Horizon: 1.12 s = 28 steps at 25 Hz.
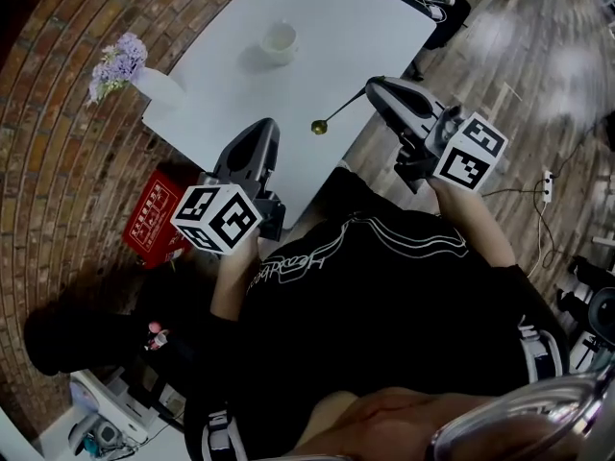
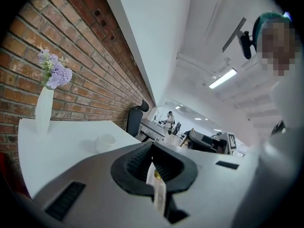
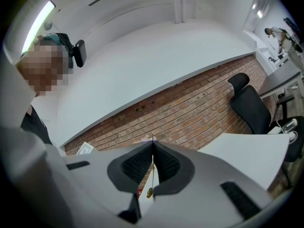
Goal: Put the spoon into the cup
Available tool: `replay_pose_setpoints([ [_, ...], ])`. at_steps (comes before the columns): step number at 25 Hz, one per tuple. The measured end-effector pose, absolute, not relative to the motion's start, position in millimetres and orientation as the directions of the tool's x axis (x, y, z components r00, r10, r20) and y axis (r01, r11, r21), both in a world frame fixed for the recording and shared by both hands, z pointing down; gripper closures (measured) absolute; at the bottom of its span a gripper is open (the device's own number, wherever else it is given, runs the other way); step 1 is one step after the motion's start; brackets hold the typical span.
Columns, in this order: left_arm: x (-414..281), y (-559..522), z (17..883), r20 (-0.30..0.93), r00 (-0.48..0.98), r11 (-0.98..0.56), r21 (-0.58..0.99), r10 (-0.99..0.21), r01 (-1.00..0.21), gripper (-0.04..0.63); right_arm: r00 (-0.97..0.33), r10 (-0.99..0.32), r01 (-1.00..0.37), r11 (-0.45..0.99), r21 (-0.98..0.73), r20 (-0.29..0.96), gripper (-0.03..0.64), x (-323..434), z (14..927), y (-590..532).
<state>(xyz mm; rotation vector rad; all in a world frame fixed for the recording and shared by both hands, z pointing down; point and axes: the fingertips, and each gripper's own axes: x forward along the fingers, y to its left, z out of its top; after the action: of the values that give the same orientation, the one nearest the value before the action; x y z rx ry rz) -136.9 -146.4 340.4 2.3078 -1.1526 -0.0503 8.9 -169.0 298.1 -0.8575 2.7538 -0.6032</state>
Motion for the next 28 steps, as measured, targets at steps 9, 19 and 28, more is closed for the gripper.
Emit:
replay_pose_setpoints([
  [9, -153.1, -203.0, 352.0, 0.233, 0.593, -0.425, 0.506, -0.77, -0.751, 0.592, -0.829, -0.556, -0.473, 0.753, -0.457, -0.059, 0.617, -7.4, 303.3, -239.7],
  [19, -158.4, -274.6, 376.8, 0.275, 0.575, -0.375, 0.534, -0.771, -0.758, 0.592, -0.839, -0.544, -0.467, 0.736, -0.489, -0.019, 0.617, -19.5, 326.6, -324.2],
  [28, -163.4, -309.6, 406.3, 0.321, 0.558, -0.32, 0.562, -0.765, -0.763, 0.592, -0.844, -0.535, -0.488, 0.752, -0.444, 0.021, 0.618, -35.2, 349.7, -382.1],
])
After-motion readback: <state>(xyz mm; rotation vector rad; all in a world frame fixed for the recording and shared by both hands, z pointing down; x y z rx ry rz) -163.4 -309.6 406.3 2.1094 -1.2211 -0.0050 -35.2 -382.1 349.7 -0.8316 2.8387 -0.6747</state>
